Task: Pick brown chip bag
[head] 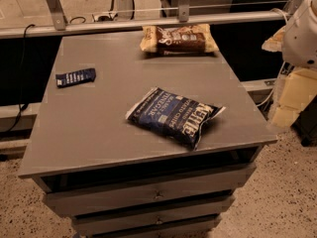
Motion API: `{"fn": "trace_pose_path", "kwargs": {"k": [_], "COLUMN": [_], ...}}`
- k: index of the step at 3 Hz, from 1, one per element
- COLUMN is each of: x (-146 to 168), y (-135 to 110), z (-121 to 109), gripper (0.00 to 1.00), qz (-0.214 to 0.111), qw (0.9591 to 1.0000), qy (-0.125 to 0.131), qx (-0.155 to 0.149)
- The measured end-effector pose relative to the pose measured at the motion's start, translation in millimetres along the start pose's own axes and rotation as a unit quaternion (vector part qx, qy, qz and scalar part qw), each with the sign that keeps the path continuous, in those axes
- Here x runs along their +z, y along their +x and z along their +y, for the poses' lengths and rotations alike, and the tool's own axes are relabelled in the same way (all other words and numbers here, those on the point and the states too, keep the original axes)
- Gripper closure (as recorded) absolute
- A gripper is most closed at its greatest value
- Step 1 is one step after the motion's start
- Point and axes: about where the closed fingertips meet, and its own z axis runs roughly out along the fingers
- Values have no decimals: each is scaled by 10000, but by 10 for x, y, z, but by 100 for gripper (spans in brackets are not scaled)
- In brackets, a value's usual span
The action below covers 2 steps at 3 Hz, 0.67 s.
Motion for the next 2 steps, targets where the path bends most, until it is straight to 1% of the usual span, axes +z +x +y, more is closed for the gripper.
{"fn": "trace_pose_path", "kwargs": {"k": [1, 2], "x": [0, 186], "y": [0, -98], "z": [-1, -531], "gripper": [0, 0], "qz": [-1, -338], "qw": [10000, 9986], "qy": [1, 352], "qx": [0, 182]}}
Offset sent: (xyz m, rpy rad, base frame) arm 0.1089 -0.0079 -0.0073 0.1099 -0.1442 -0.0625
